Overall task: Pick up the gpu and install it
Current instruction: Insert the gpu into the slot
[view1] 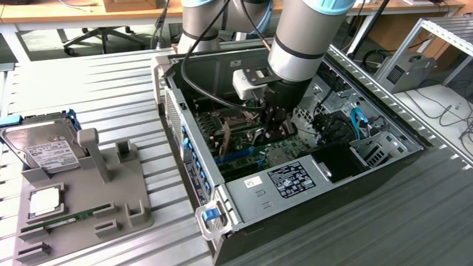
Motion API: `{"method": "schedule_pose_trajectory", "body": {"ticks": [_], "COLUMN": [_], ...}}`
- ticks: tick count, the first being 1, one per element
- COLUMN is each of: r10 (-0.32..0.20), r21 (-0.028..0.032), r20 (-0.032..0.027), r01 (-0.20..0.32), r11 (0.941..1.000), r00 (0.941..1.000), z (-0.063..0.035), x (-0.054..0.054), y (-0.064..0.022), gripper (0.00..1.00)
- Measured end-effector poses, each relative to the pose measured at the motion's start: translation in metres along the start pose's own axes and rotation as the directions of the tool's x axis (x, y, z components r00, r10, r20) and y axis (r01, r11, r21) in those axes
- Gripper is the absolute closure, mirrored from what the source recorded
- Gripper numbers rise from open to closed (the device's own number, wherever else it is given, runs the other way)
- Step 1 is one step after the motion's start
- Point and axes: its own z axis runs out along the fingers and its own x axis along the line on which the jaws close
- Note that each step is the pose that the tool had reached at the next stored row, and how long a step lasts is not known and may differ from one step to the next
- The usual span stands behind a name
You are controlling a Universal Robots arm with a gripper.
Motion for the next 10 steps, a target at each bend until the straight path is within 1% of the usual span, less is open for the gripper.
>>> {"method": "schedule_pose_trajectory", "body": {"ticks": [10], "r10": [0.000], "r21": [-0.0001], "r20": [-0.0004], "r01": [0.000], "r11": [1.0000], "r00": [1.0000], "z": [0.0007], "x": [0.0002], "y": [0.0030], "gripper": [0.73]}}
